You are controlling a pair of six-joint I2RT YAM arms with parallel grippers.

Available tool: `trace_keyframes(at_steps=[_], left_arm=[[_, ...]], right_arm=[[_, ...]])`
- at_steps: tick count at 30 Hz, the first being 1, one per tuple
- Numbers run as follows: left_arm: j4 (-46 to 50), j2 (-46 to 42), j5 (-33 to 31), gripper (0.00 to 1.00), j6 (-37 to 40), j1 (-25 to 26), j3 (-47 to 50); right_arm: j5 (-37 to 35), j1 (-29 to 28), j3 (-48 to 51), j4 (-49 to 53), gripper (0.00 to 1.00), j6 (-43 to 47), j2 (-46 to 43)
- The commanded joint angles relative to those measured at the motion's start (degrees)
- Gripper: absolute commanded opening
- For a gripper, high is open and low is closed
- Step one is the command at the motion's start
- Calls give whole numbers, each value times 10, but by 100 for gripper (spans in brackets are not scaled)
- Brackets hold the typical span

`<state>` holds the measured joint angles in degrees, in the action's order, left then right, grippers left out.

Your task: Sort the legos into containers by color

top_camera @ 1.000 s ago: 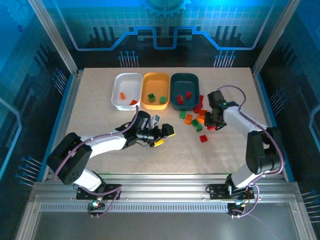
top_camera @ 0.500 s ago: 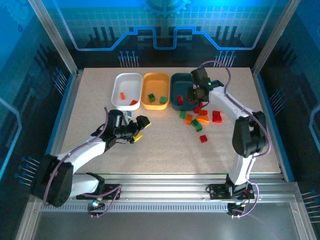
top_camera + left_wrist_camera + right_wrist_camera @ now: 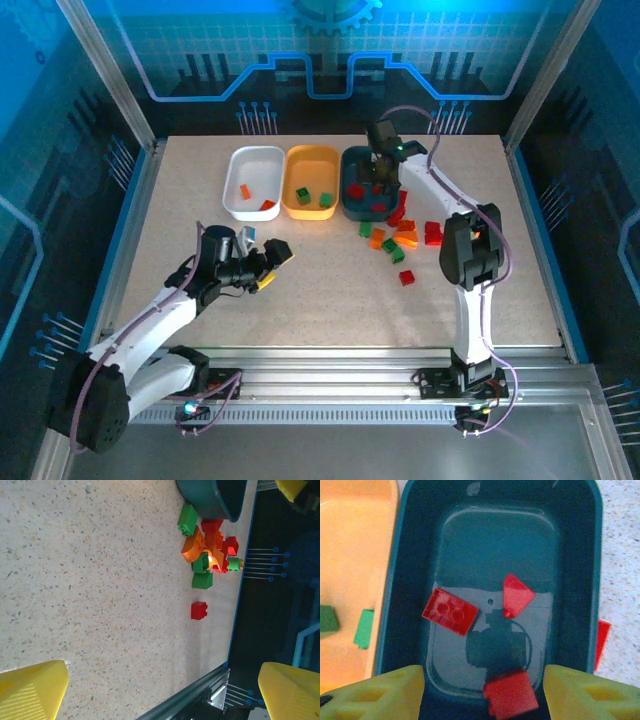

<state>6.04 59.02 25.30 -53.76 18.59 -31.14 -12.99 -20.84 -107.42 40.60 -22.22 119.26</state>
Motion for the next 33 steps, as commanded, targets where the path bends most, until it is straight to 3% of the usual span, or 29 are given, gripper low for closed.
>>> trace_keyframes(at_steps=[1, 4, 10, 17, 22, 28, 33], left_arm=[[-4, 23, 8, 99, 18, 22, -25], [-37, 61, -5, 99, 13, 70, -31], [-92, 168, -25, 99, 17, 169, -68], [-140, 234, -21, 99, 3, 188, -83], [-113, 217, -52, 99, 14, 164, -84], [-79, 140, -42, 99, 13, 54, -45], [3, 65, -44, 99, 52, -2, -45]], right_arm=[[-34, -8, 70, 0, 66, 2, -99], [-50, 1, 175, -10, 65, -24, -166], [-16, 1, 387, -28, 64, -46, -283], [25, -5, 524, -6, 69, -31, -372], [75, -30, 566, 7, 72, -28, -353], [39, -39, 567, -3, 71, -53, -308], [13, -38, 557, -7, 67, -53, -277]])
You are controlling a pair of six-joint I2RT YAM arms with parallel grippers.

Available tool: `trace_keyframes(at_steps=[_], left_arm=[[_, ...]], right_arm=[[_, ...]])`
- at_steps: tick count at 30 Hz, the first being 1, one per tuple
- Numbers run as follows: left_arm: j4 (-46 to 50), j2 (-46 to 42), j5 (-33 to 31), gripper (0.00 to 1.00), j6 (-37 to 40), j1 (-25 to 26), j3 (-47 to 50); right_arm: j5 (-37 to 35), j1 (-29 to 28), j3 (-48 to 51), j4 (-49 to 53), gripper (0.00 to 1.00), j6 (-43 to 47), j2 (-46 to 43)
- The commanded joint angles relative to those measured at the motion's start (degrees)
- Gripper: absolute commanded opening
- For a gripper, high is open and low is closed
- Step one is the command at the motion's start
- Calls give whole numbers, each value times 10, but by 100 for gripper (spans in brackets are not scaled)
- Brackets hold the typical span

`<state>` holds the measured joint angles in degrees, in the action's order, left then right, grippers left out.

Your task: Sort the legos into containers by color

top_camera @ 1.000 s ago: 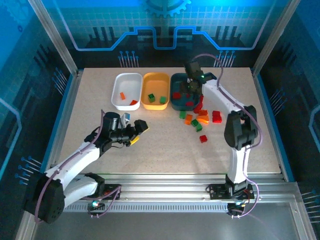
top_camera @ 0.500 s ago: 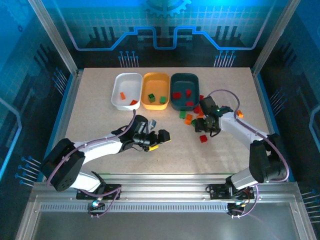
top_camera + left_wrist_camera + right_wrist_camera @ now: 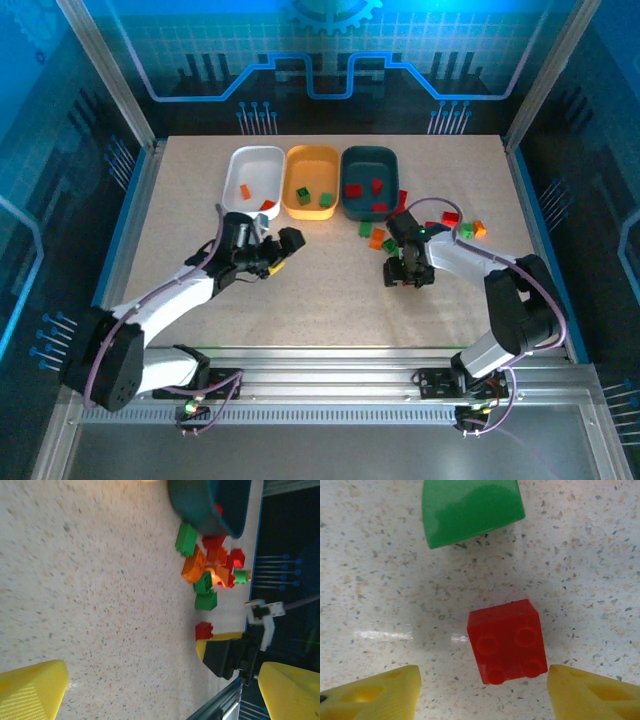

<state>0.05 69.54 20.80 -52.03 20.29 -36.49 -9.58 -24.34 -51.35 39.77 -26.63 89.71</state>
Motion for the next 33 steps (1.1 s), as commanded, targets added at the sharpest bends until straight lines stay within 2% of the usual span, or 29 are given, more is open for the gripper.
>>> trace_keyframes(at_steps=[1, 6, 9, 11, 19, 21, 23, 26, 29, 33], left_arm=[[73, -53, 0, 99, 39, -28, 10], [99, -101, 7, 99, 47, -68, 30], [110, -112, 16, 99, 50, -86, 33], [112, -117, 19, 99, 50, -95, 34], [96, -100, 40, 99, 39, -101, 30], [123, -100, 24, 99, 51, -108, 17], [158, -118, -5, 99, 58, -135, 6], [192, -157, -24, 99, 36, -205, 7], [197, -173, 4, 99, 14, -258, 22], [189, -163, 56, 99, 4, -267, 48]], right_arm=[[-23, -3, -6, 1, 65, -8, 24], [-30, -2, -8, -4, 51, -6, 44], [-32, -3, -3, -9, 38, -6, 35], [-35, -4, 2, -11, 34, -8, 20], [-40, -11, -33, 40, 32, -12, -95], [-43, -11, -65, 36, 32, -5, -102], [-43, -8, -103, 23, 32, 8, -76], [-45, -2, -192, 8, 31, 28, 3], [-38, 12, -287, -5, 31, 42, 96], [-26, 33, -422, 13, 31, 45, 217]])
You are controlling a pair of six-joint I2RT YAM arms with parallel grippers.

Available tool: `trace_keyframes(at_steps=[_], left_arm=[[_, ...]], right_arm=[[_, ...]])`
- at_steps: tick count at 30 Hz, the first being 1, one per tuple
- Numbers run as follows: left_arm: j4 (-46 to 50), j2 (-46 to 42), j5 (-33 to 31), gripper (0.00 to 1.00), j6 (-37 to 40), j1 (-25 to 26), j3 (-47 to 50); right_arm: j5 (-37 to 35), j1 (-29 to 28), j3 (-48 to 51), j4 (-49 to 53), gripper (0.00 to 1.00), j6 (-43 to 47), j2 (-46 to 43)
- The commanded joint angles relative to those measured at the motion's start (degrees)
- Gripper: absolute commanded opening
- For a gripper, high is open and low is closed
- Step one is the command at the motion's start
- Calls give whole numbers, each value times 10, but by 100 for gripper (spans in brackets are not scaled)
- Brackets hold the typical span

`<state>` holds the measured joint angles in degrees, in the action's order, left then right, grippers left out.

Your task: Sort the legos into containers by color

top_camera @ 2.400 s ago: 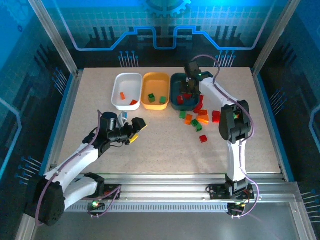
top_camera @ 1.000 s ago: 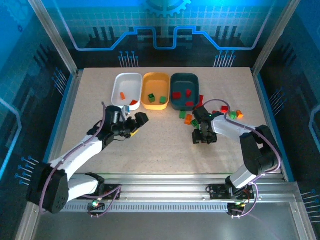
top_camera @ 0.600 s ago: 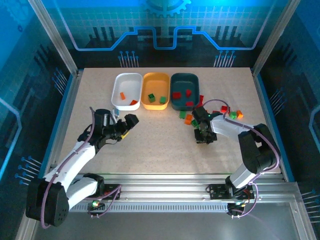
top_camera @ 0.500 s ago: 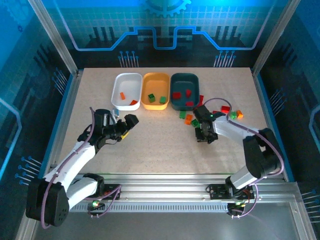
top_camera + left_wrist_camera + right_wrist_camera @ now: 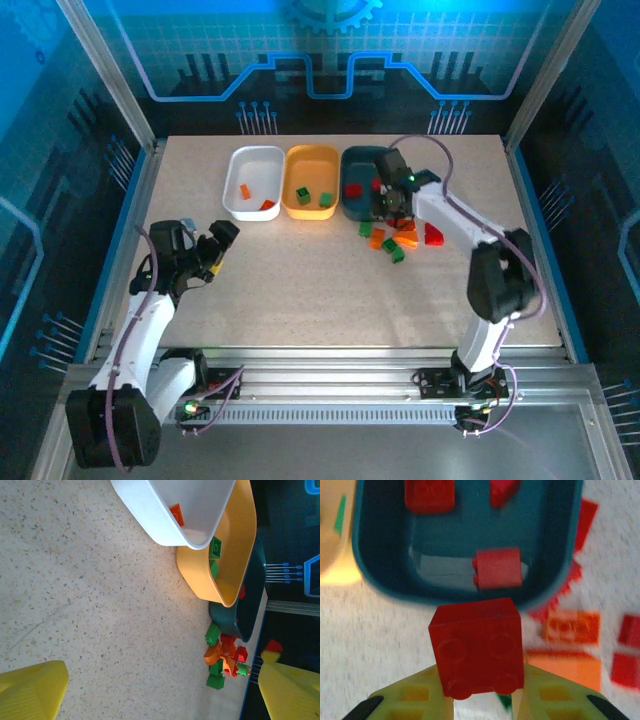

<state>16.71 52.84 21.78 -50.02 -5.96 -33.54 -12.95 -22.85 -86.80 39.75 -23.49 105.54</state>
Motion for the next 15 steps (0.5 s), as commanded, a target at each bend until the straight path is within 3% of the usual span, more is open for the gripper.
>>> trace_keyframes(at_steps=[1, 5, 9, 15], left_arm=[[18, 4, 56, 99, -19, -5, 26], [-5, -7, 87, 99, -25, -4, 53], [-24, -12, 106, 99, -25, -2, 57], [-60, 13, 105, 99, -27, 47, 42]], right_arm=[[10, 21, -95, 19, 32, 15, 81], [18, 31, -200, 56, 37, 23, 159], [11, 33, -259, 90, 57, 28, 185], [-3, 36, -158, 55, 62, 15, 80]])
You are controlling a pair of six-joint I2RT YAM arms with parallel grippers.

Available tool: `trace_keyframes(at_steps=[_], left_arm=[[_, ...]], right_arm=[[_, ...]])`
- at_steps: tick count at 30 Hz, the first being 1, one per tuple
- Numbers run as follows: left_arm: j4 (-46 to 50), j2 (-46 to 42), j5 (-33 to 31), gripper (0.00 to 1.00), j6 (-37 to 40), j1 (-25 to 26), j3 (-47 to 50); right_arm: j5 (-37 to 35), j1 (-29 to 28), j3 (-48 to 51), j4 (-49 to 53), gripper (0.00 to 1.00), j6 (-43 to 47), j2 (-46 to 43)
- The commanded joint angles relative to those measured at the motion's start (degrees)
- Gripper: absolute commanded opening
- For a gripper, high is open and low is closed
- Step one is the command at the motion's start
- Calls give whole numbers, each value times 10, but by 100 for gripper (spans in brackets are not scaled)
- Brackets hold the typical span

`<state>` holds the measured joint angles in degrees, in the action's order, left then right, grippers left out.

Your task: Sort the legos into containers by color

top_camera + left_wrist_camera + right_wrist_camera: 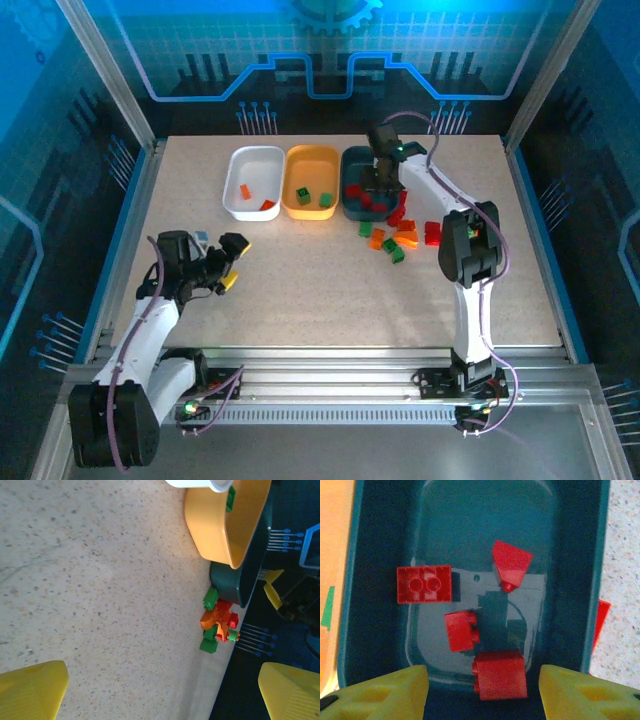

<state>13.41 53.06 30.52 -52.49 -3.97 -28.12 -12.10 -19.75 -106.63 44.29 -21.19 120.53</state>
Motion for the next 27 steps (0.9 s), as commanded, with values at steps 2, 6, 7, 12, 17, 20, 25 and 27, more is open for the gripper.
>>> trace_keyframes(at_steps=[2, 6, 7, 12, 17, 20, 25, 27], left_arm=[[-43, 25, 5, 99, -3, 62, -16], [-88, 65, -26, 99, -9, 143, -18], [-99, 76, -31, 99, -12, 162, -18], [-143, 138, -24, 99, -15, 223, -34], [-165, 173, -5, 99, 1, 254, -55], [-150, 218, 7, 99, 17, 288, -87], [-208, 247, -2, 99, -17, 324, -79], [-209, 251, -3, 99, -19, 327, -79]], right_arm=[[-15, 4, 106, -8, 62, -21, -116], [-26, -1, 268, -50, 57, -69, -209], [-28, -5, 304, -63, 55, -74, -228], [-2, -21, 427, -81, 54, -34, -271], [24, -22, 458, -71, 59, 5, -252], [-3, -22, 460, -75, 58, 0, -226], [-3, -20, 454, -111, 55, 6, -196], [-2, -20, 441, -114, 52, 12, -179]])
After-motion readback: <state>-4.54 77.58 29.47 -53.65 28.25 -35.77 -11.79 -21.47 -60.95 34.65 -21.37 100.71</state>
